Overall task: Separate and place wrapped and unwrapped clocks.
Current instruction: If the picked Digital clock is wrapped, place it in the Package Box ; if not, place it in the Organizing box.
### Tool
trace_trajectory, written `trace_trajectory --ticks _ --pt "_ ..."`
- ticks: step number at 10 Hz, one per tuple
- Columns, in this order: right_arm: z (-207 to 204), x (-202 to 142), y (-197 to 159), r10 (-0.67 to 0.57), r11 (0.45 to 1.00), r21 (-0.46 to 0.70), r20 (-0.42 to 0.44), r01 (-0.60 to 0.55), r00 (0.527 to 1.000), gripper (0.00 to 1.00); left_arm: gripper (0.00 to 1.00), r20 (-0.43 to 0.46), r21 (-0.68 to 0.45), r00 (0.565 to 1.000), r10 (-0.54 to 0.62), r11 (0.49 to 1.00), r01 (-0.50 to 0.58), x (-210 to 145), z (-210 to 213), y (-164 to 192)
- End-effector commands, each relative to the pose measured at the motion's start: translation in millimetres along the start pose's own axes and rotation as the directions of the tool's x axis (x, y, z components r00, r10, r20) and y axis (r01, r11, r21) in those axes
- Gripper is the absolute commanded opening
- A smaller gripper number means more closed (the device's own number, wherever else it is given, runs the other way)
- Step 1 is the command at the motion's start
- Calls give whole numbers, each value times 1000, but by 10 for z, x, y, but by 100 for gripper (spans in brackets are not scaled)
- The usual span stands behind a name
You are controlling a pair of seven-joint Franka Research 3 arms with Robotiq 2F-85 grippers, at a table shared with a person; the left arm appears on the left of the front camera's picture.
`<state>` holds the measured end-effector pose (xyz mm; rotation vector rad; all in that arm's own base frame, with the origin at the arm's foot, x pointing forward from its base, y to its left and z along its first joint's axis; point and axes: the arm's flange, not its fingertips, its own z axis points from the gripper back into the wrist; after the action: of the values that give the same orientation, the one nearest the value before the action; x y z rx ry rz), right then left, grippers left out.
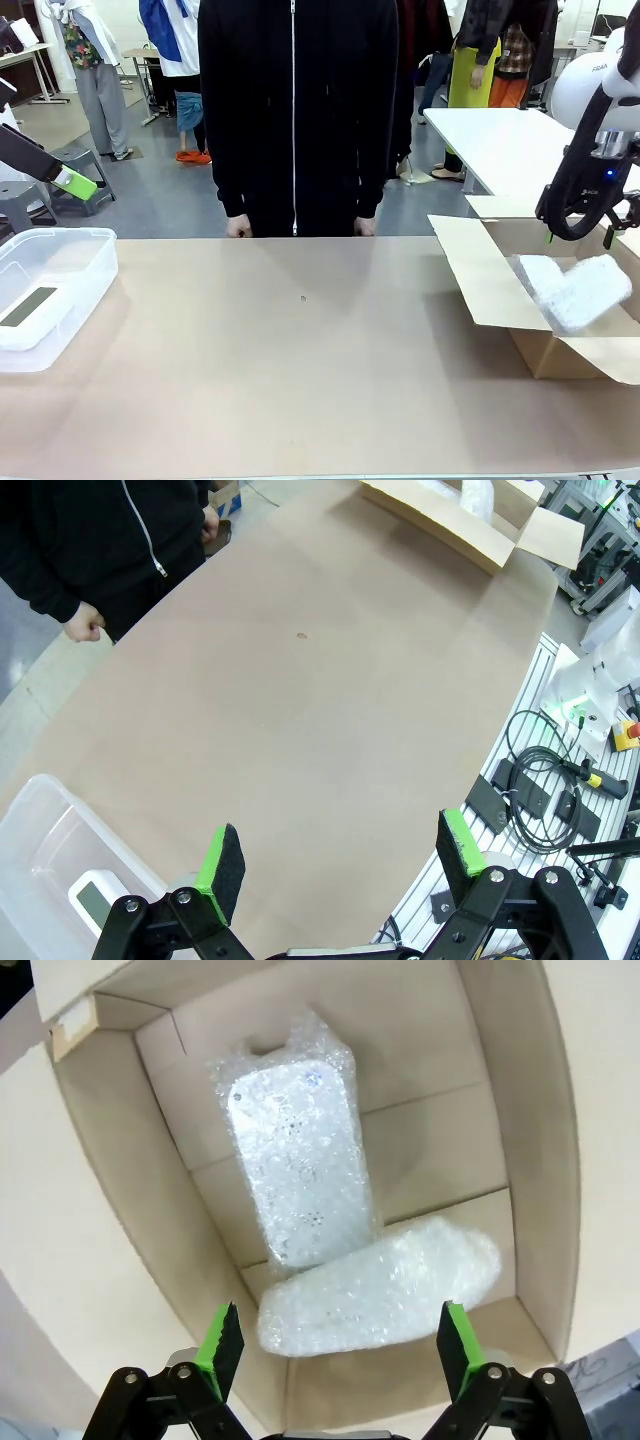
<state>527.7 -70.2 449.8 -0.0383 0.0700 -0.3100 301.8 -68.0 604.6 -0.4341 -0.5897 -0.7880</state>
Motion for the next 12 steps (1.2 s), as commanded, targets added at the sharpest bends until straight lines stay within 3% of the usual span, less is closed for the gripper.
trace_trajectory --ticks 1,4,7,10,12 --pt "-3 23 56 17 1000 -6 -3 -17 1000 100 100 0 7 1000 -1 1000 1 10 1 -10" --pt "206 -94 139 55 998 4 46 -55 997 100 100 0 7 1000 -1 1000 1 10 1 -10" --pt "953 -590 181 118 992 10 212 -123 970 100 100 0 7 1000 -1 1000 1 10 1 -10" --pt "1521 -1051 92 163 985 12 256 -172 953 100 100 0 7 1000 -1 1000 1 10 1 -10" --pt "1759 -1295 75 202 976 36 240 -217 949 100 100 0 7 1000 -1 1000 1 10 1 -10"
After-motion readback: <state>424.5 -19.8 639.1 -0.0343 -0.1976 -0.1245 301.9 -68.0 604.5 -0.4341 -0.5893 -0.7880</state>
